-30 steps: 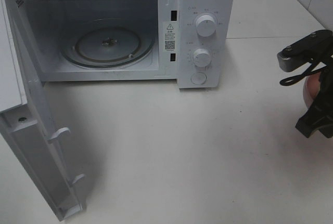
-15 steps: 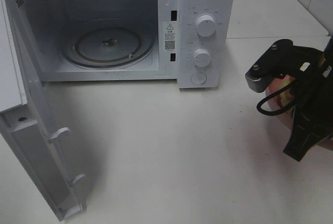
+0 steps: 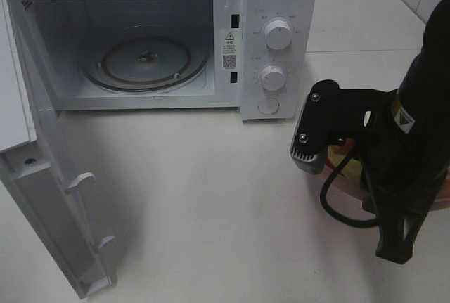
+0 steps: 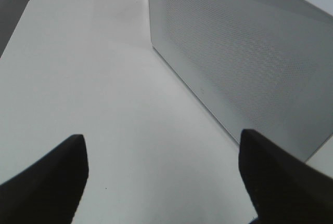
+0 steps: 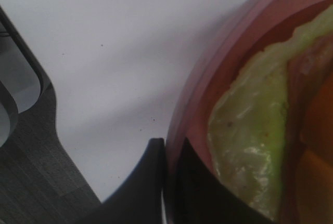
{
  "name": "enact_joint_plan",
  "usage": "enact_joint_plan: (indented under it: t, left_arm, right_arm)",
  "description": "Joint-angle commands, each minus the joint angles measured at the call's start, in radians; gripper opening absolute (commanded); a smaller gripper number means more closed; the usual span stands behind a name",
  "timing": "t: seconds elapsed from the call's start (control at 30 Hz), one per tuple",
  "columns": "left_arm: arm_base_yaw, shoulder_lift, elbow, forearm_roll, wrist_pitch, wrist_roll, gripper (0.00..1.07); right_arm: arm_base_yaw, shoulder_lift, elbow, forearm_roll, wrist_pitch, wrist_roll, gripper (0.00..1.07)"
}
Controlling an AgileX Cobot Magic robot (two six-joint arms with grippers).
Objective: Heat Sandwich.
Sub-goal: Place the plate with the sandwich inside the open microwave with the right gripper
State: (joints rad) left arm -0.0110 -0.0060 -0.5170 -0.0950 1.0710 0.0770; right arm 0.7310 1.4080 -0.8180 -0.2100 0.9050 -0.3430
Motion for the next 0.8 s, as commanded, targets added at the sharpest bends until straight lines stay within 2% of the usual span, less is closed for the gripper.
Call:
enact_joint_plan:
  t: [0.03, 0.23, 0.33, 0.57, 0.63, 0.8]
  left_arm:
    - [-0.003, -0.003, 0.001, -0.003, -0.002, -0.005, 0.76]
    - [-0.003, -0.003, 0.001, -0.003, -0.002, -0.005, 0.76]
    - [-0.003, -0.003, 0.001, -0.003, -0.002, -0.005, 0.76]
    - [-0.003, -0.003, 0.001, -0.003, -0.002, -0.005, 0.76]
    - [-0.003, -0.003, 0.001, -0.003, -0.002, -0.005, 0.76]
    - [-0.003, -0.003, 0.001, -0.003, -0.002, -0.005, 0.76]
  right_arm:
    - [0.038, -0.011, 0.002, 0.001, -0.003, -0.083, 0.00]
    - [0.064, -0.011, 0.002, 0.028, -0.046, -0.208, 0.00]
    - [0.064, -0.011, 0.002, 0.055, -0.092, -0.407, 0.00]
    - [0.064, -0.011, 0.002, 0.058, -0.141, -0.697, 0.00]
    - [0.064, -0.011, 0.002, 0.060, -0.154, -0.862, 0.00]
    - [0.064, -0.011, 0.002, 0.085, -0.164, -0.983, 0.00]
